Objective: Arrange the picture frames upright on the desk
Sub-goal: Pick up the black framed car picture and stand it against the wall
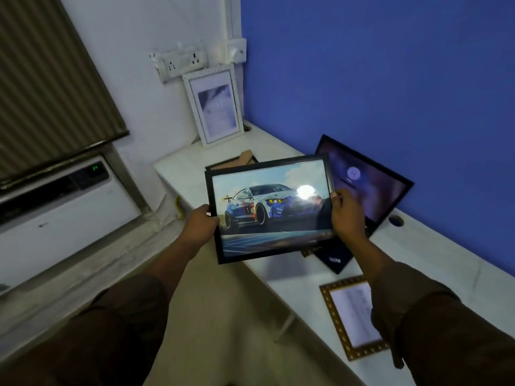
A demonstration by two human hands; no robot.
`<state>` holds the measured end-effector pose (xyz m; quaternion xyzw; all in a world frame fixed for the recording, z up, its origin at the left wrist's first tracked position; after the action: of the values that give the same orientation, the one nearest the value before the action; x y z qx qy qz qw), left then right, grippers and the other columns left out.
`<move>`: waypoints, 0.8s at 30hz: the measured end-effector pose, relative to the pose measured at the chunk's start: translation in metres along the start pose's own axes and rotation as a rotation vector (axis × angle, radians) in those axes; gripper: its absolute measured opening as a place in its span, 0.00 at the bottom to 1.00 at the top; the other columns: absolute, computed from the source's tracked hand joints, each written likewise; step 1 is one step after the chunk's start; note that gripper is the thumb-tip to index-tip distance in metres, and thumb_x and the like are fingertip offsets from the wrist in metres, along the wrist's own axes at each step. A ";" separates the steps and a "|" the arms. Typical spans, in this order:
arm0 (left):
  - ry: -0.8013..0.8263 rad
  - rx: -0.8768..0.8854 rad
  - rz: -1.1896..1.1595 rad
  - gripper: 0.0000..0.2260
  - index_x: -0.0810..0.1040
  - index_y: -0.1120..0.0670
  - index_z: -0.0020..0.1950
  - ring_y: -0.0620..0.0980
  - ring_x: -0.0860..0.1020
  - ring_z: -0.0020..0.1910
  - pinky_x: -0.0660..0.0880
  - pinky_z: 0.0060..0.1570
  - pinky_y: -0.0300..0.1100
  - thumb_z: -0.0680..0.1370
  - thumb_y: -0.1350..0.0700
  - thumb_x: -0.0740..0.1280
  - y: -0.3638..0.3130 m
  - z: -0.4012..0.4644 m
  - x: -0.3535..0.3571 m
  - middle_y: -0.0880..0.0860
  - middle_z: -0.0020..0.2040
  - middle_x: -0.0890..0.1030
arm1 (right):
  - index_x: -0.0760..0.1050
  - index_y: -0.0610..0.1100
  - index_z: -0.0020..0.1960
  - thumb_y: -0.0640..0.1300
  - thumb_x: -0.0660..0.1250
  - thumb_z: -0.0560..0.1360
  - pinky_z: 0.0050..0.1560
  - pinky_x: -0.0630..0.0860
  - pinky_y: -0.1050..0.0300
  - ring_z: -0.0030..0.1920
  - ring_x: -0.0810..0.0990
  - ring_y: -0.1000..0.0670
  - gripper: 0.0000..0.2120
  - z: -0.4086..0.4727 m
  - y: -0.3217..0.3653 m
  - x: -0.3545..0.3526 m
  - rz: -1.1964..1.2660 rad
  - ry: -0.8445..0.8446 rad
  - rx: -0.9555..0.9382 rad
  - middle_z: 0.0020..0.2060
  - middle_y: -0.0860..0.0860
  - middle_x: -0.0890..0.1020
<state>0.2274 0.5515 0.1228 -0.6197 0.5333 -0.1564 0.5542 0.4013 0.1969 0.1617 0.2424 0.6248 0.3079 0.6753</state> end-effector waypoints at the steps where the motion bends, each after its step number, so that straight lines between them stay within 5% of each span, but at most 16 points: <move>1: -0.011 0.014 0.012 0.12 0.77 0.55 0.59 0.55 0.82 0.47 0.81 0.45 0.50 0.77 0.63 0.62 -0.008 0.015 -0.012 0.57 0.53 0.82 | 0.76 0.40 0.55 0.48 0.56 0.84 0.48 0.74 0.47 0.51 0.80 0.35 0.14 0.008 0.010 0.007 -0.005 0.009 -0.006 0.50 0.37 0.83; 4: -0.015 0.069 0.061 0.15 0.76 0.54 0.62 0.58 0.82 0.51 0.82 0.53 0.56 0.76 0.62 0.63 -0.036 0.061 -0.041 0.56 0.55 0.82 | 0.78 0.40 0.53 0.47 0.60 0.83 0.48 0.73 0.50 0.52 0.81 0.35 0.12 0.040 0.037 0.023 -0.013 0.018 -0.032 0.51 0.37 0.84; 11: -0.028 0.183 0.110 0.19 0.77 0.54 0.65 0.59 0.84 0.46 0.82 0.52 0.56 0.75 0.65 0.66 -0.115 0.163 -0.075 0.59 0.49 0.85 | 0.77 0.45 0.62 0.45 0.64 0.80 0.46 0.72 0.52 0.53 0.81 0.38 0.12 0.126 0.094 0.032 -0.023 -0.061 -0.082 0.49 0.42 0.85; 16: -0.068 0.210 0.114 0.21 0.77 0.53 0.67 0.61 0.83 0.49 0.82 0.54 0.58 0.74 0.66 0.67 -0.163 0.238 -0.089 0.62 0.55 0.83 | 0.78 0.44 0.56 0.44 0.67 0.79 0.44 0.73 0.55 0.46 0.82 0.42 0.08 0.197 0.117 0.050 0.047 0.001 -0.074 0.40 0.49 0.81; 24: -0.122 0.242 0.068 0.18 0.77 0.57 0.66 0.57 0.80 0.51 0.77 0.50 0.45 0.76 0.65 0.65 -0.227 0.350 -0.076 0.57 0.54 0.82 | 0.80 0.40 0.55 0.41 0.68 0.79 0.49 0.77 0.53 0.47 0.81 0.44 0.08 0.289 0.133 0.074 0.039 -0.088 -0.005 0.45 0.45 0.84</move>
<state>0.5835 0.7552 0.2287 -0.5384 0.4963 -0.1626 0.6613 0.6755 0.3592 0.2347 0.2662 0.5889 0.3116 0.6966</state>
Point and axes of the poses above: each hand's wrist, its own z-axis towards the middle knuckle, its own x-axis out of the palm, y = z × x, the point moved 10 cm from there along z, towards the middle knuckle
